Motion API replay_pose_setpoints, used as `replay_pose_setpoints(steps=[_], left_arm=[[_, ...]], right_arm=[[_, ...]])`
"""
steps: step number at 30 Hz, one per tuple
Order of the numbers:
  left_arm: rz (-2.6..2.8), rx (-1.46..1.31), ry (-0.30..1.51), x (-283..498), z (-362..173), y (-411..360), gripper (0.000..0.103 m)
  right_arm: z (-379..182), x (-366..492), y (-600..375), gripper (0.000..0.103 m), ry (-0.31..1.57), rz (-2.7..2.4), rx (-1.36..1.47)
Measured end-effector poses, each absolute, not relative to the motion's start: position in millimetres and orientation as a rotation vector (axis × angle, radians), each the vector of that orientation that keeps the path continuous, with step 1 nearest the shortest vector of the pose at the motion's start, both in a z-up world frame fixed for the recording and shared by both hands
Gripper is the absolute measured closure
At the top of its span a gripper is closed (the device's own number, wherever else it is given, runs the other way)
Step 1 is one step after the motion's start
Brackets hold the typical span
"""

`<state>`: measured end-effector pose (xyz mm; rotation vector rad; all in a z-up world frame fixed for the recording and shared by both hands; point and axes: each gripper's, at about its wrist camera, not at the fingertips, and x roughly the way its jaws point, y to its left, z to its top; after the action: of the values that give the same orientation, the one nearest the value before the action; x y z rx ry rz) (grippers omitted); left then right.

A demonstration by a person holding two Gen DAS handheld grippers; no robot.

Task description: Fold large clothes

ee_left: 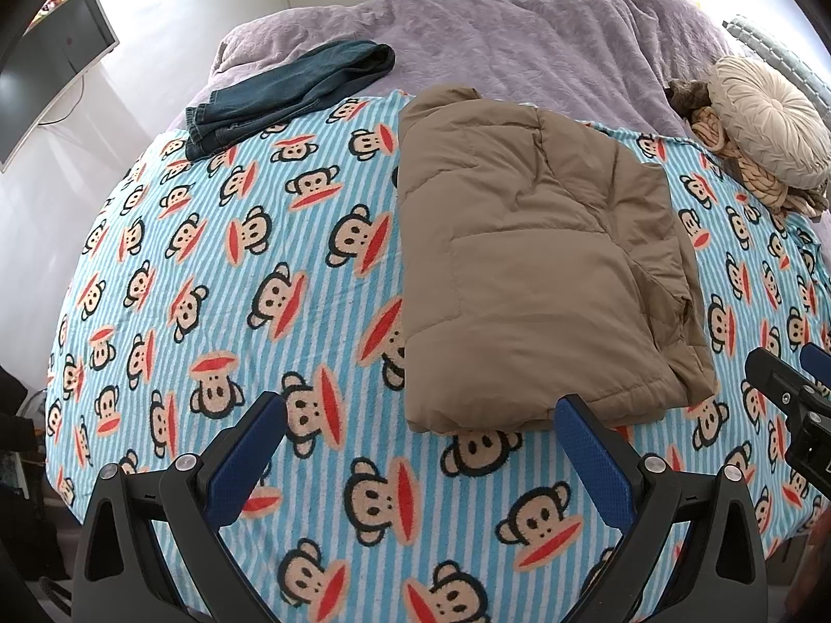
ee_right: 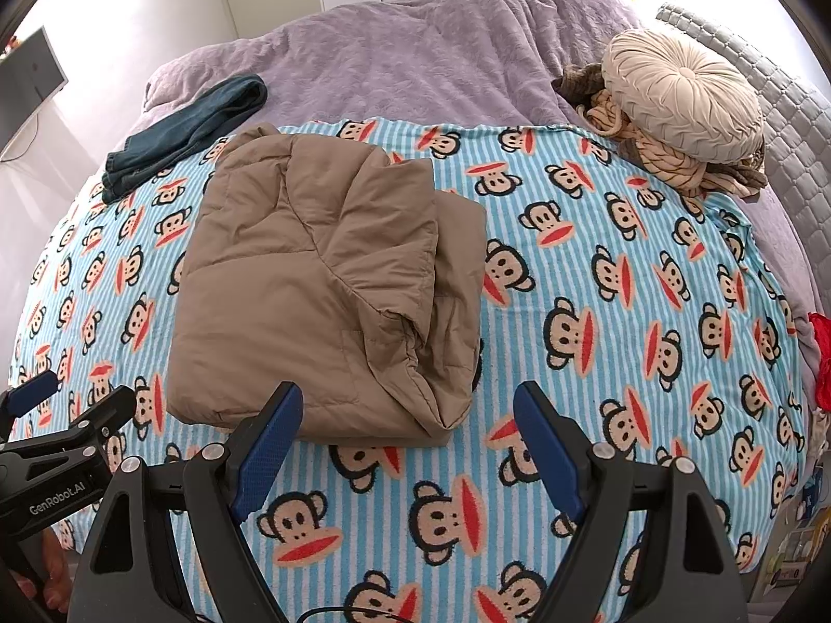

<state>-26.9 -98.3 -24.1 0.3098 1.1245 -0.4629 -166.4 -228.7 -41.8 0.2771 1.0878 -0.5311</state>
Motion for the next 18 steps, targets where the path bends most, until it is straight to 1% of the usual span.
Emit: replay_pose_setpoints(steps=[18], left_arm=[[-0.46,0.316,1.124,-25.1,-24.3,-97.0,0.0]], right_arm=[[-43.7,-168.8,-225.0,0.017,1.093,-0.533,0.284]])
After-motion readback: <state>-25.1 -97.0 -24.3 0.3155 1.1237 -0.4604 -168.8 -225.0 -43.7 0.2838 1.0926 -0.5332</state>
